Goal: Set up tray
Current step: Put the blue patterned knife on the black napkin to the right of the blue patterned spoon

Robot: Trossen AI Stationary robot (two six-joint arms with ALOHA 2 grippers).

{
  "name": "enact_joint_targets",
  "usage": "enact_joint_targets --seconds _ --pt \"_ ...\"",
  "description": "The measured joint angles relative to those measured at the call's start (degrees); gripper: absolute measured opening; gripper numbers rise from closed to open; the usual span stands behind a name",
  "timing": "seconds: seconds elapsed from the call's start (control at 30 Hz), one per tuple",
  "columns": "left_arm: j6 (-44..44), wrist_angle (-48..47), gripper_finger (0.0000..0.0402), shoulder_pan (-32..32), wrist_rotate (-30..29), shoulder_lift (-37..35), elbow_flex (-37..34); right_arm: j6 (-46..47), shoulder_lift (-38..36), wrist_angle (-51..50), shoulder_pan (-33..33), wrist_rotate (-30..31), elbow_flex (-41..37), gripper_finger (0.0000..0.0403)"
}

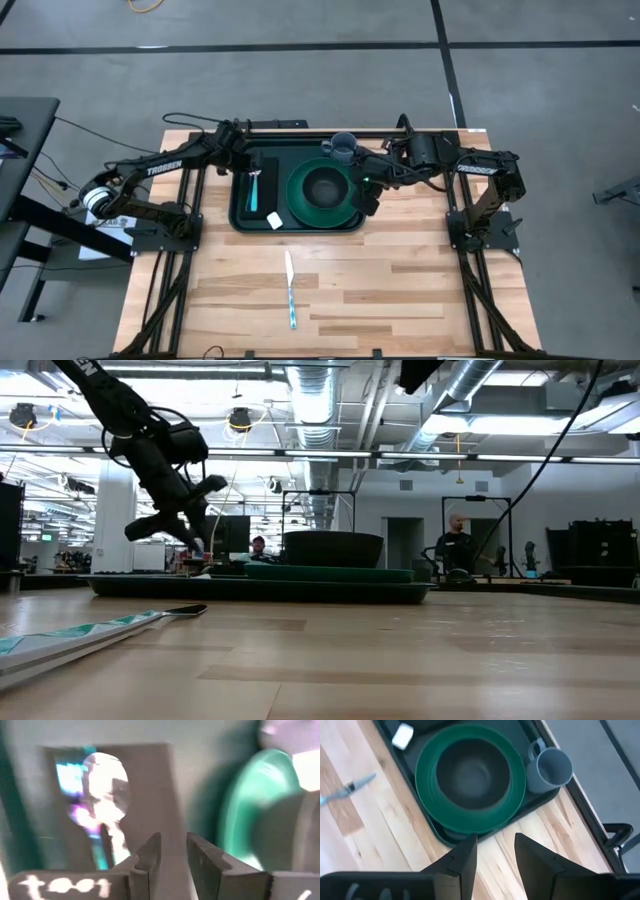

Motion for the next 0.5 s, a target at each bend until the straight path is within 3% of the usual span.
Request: enact_joint_targets --seconds 0.1,0.23,0.5 --pt "0.8 0.7 0.0078 -0.8 5.4 -1.5 0.0 -0.7 0.0 -2.1 0.0 -0.8 0.0 0.0123" --pt "0.9 0.5 0.0078 -4.8 6.8 -6.0 0.0 -0.7 -0.2 -3.1 0.2 -2.2 -0.2 0.0123" --pt "-9.5 -0.9 0.0078 -20.9 -1.2 -20.1 0.0 1.5 -7.4 -2.4 2.6 -3.3 -10.9 0.0122"
